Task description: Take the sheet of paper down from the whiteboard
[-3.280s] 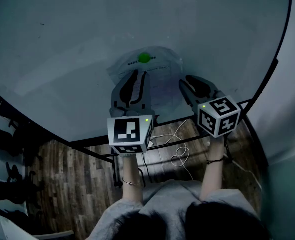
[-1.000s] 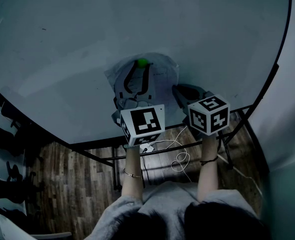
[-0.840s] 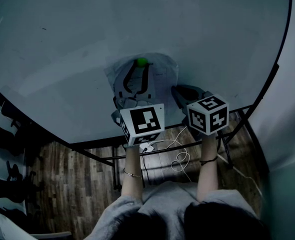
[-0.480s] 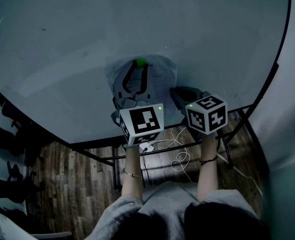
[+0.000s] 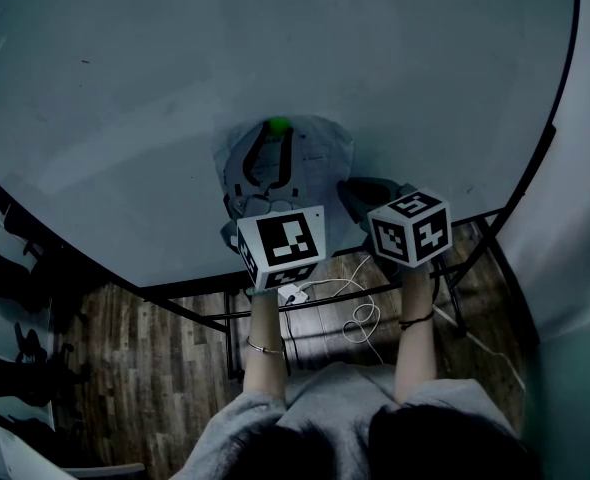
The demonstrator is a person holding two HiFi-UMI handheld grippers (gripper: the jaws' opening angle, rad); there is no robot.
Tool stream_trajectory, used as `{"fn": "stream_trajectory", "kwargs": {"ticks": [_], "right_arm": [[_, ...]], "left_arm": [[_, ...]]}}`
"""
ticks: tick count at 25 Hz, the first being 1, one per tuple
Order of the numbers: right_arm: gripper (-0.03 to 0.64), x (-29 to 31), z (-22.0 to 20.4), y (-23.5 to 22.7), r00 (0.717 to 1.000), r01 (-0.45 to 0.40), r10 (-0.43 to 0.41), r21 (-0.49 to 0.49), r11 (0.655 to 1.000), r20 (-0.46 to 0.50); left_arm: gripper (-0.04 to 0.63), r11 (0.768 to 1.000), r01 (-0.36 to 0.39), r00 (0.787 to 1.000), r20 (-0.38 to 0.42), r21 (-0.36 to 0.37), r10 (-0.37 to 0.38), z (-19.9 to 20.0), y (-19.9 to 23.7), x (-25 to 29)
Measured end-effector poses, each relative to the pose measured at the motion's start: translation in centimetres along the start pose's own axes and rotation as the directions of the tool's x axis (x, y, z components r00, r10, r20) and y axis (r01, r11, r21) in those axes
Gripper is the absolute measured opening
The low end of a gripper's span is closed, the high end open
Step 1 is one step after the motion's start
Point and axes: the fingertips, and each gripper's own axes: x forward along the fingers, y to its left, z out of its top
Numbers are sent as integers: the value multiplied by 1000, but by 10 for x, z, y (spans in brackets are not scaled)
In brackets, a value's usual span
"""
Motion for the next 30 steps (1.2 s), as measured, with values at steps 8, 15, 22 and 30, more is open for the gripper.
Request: {"fn": "stream_trajectory", "kwargs": {"ticks": [8, 15, 22, 30], "right_arm": [[0, 3, -10, -2, 999, -15, 16, 6, 1000, -37], [0, 2, -20, -8, 998, -12, 13, 17, 1000, -64], [0, 2, -28, -14, 996, -3, 5, 22, 1000, -86], [0, -4, -25, -19, 998, 6, -4, 28, 1000, -60]], "left_arm": [[126, 1000, -5, 1000, -6, -1, 5, -1, 0, 2], [126, 1000, -10, 1000, -8, -3, 9, -1, -1, 2], [126, 1000, -16, 1000, -9, -5, 16, -2, 0, 3], [126, 999, -31, 999, -12, -8, 31, 0, -1, 2]]}}
